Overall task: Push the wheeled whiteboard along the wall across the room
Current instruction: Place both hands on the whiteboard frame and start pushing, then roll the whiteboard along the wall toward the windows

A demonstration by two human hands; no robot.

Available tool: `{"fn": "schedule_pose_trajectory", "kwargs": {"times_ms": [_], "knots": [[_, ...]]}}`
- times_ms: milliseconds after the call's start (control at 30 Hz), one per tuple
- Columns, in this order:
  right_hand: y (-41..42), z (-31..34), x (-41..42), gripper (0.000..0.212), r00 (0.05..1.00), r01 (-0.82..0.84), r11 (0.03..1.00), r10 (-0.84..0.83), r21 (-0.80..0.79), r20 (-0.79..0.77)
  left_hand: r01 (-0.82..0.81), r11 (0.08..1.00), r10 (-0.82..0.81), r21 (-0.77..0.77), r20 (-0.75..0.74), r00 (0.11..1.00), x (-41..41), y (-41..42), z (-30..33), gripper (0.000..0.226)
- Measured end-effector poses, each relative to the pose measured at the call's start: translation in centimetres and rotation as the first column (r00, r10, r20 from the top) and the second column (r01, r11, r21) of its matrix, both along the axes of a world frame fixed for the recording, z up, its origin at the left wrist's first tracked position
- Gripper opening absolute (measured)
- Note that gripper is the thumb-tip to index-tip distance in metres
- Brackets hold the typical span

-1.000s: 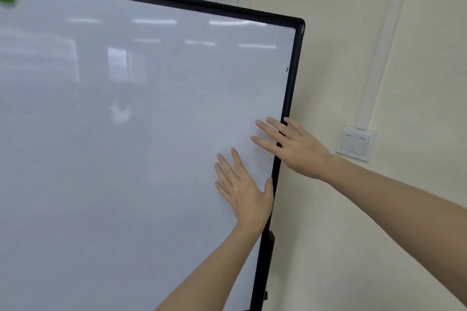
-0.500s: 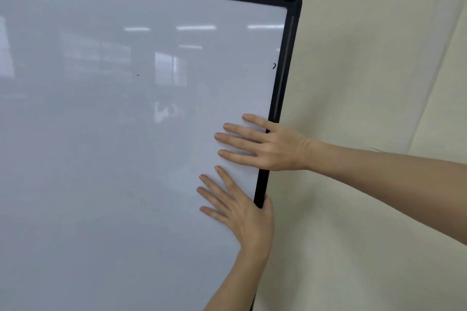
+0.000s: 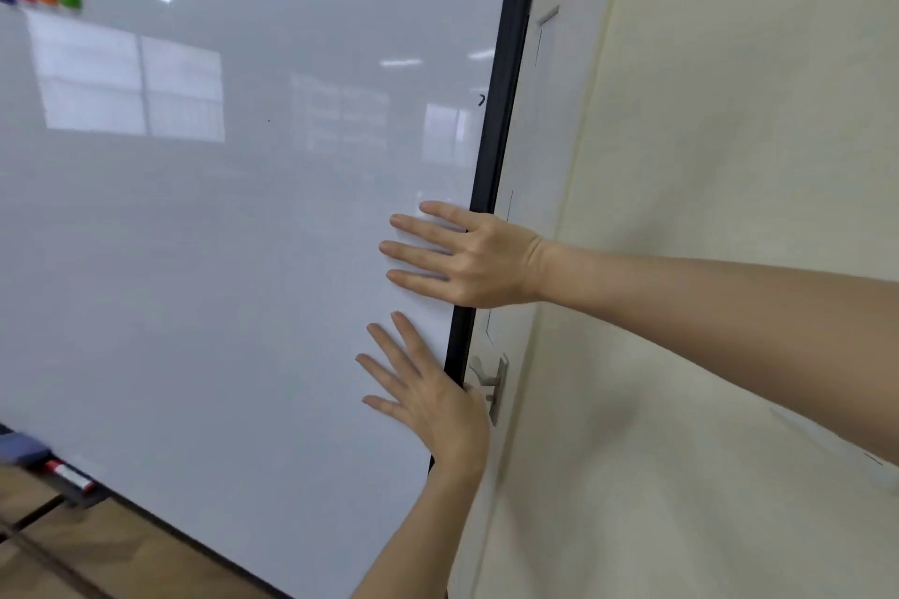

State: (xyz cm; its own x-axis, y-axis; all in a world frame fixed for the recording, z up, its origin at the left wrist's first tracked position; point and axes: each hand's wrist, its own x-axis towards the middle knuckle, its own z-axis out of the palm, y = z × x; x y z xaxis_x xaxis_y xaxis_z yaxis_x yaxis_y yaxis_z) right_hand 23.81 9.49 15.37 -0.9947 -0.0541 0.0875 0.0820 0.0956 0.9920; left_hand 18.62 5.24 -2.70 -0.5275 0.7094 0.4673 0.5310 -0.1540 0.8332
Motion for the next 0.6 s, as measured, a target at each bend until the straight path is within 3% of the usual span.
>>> {"fn": "schedule_pose_trajectory", "kwargs": {"times_ms": [333, 600], "knots": [[6.9, -0.1, -6.5, 0.029, 0.998, -0.057, 0.998, 0.056, 0.02, 0.017, -0.081, 0.994, 0.085, -0.08, 0.048, 0.995, -6.2, 6.8, -0.4, 0.134], [11.8, -0.1, -11.8, 0.027, 0.993, -0.12, 0.992, 0.119, 0.03, 0.018, -0.092, 0.993, 0.096, -0.068, 0.059, 0.994, -11.3, 11.5, -0.8, 0.127]]}}
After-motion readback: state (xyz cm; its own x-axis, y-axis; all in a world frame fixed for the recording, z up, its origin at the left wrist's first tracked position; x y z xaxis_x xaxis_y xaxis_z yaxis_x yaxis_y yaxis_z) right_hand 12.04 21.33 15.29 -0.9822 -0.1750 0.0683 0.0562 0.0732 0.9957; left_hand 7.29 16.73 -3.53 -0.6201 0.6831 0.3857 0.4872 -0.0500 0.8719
